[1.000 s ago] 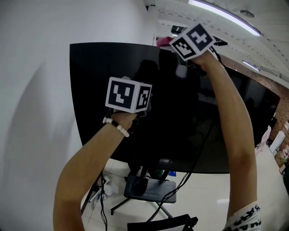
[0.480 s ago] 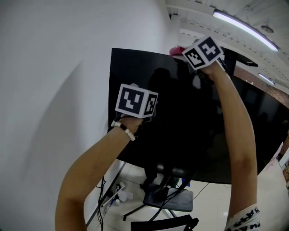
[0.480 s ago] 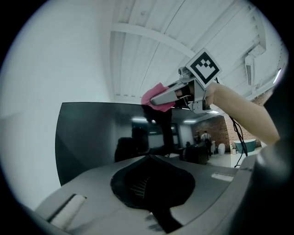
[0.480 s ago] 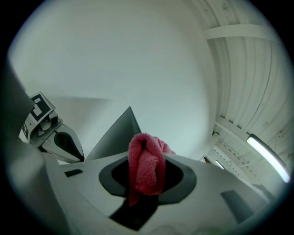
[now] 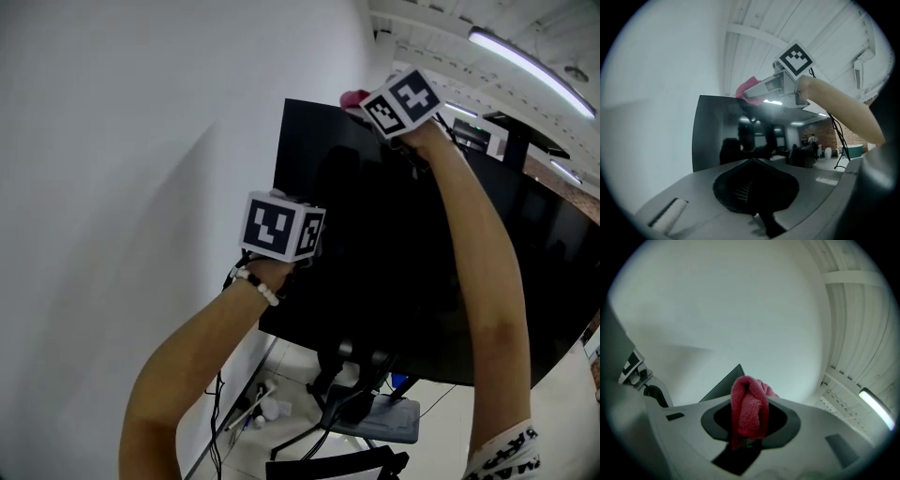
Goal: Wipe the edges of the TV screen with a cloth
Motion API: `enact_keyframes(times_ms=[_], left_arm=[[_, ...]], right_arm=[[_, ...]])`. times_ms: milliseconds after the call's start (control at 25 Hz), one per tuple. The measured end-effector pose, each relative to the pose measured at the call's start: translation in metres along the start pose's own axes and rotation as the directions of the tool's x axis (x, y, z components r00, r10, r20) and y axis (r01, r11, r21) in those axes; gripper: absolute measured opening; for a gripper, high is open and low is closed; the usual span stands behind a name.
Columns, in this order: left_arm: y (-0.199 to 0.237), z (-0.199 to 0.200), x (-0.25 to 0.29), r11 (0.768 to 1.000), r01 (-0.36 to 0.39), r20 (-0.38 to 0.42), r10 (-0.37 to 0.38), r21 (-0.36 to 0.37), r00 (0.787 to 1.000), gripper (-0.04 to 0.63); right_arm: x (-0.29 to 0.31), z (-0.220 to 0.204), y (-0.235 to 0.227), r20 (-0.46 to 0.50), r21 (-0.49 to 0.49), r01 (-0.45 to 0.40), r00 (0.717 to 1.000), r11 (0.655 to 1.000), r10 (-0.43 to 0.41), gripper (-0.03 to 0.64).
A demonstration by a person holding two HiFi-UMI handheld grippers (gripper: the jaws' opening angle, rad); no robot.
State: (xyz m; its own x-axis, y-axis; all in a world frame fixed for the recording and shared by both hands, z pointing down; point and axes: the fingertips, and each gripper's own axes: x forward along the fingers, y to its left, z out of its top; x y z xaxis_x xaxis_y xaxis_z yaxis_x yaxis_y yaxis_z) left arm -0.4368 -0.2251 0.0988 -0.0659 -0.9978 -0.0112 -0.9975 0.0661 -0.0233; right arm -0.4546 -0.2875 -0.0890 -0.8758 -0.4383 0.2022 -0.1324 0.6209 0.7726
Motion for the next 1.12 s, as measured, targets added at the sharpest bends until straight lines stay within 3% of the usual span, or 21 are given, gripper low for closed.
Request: enact_keyframes(times_ms=[240, 480, 680, 800, 960, 1120], left_arm=[[0.029, -0.017, -0.017, 1.000, -0.020, -0.013, 0.020, -0.013, 1.000, -0.014], [0.063, -0.022, -0.029, 0.995, -0.096, -0.023, 0.096, -0.012, 0.995, -0.013], [0.084, -0.033, -0.038, 0.991, -0.126, -0.036, 0.125, -0.038, 0.992, -0.014], [0.093, -0.043, -0.041, 0.989, -0.136, -0.050, 0.133, -0.060, 0.990, -0.014], [0.103, -0.055, -0.046, 0.985, -0.145, -0.059, 0.141, -0.091, 0.988, -0.014], [0.106, -0.061, -0.051, 0.984, -0.148, -0.056, 0.143, -0.103, 0.988, -0.014]], right_arm=[[0.040, 0.041, 0.024, 0.023, -0.055, -0.030, 0.999, 0.998, 0.031, 0.118], [0.068, 0.072, 0.040, 0.008, -0.091, -0.078, 0.997, 0.993, 0.079, 0.118], [0.088, 0.087, 0.051, -0.018, -0.154, -0.058, 0.998, 0.986, 0.056, 0.117], [0.094, 0.093, 0.056, -0.055, -0.277, -0.020, 0.998, 0.961, 0.004, 0.118], [0.102, 0.101, 0.074, -0.115, -0.463, -0.008, 0.992, 0.886, -0.052, 0.118], [0.109, 0.098, 0.089, -0.152, -0.452, -0.049, 0.988, 0.890, -0.023, 0.118]])
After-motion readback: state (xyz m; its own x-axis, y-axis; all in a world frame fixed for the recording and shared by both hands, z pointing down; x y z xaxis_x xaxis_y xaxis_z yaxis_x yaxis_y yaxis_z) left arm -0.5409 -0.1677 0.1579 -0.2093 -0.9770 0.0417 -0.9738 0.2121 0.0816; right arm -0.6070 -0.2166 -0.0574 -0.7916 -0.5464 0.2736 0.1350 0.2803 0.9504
